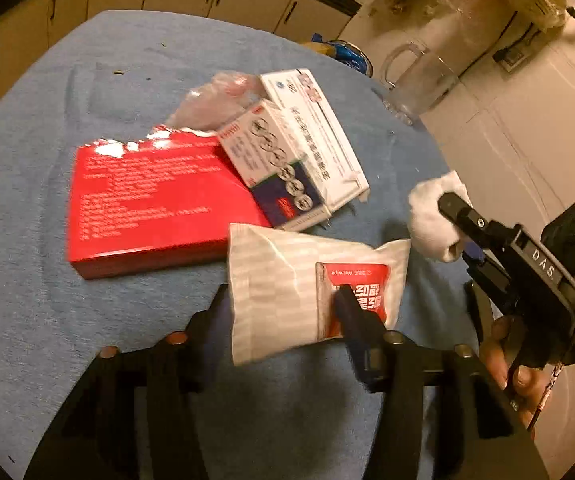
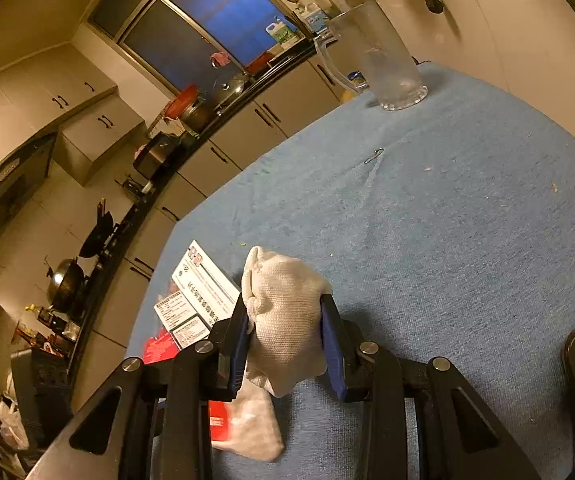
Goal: Collect trash
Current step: 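Grasp the white-and-red packet with the left tool while the right tool holds the cloth, then carry the packet and cloth to the red wastebasket and open both tools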
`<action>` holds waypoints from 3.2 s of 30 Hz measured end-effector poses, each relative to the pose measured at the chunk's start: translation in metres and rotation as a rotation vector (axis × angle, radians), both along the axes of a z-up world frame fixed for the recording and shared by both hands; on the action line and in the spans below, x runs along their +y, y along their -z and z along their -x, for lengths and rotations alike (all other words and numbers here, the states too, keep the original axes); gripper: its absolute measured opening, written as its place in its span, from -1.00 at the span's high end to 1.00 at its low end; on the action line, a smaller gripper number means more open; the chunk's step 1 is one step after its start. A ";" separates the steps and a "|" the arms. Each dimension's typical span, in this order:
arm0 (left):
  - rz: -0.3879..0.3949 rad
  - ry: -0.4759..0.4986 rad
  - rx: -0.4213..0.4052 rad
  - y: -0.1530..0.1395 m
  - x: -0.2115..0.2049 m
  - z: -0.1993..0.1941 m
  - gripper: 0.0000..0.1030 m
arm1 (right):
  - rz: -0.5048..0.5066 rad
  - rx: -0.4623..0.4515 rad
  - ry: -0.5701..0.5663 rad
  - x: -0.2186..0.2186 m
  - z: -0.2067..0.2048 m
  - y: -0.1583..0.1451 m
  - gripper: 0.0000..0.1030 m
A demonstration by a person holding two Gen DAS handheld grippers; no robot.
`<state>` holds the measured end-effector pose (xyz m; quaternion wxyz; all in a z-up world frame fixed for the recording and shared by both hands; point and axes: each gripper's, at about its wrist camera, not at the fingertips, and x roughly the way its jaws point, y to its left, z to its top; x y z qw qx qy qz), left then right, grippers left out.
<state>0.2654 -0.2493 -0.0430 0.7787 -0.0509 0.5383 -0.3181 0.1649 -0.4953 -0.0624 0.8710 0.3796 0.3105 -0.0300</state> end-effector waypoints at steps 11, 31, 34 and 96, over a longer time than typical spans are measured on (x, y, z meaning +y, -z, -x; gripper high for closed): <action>-0.078 0.168 -0.127 -0.027 0.010 0.078 0.19 | -0.025 -0.019 -0.009 -0.002 0.002 -0.002 0.30; -0.232 0.430 -0.261 -0.006 -0.058 0.055 -0.30 | -0.068 -0.029 0.078 -0.024 0.014 -0.001 0.30; -0.239 0.399 -0.229 0.003 -0.056 0.052 0.18 | -0.065 -0.029 0.069 -0.021 0.014 -0.001 0.30; -0.008 -0.431 -0.410 -0.052 0.357 0.050 0.36 | 0.139 -0.073 -0.718 0.338 -0.079 -0.049 0.30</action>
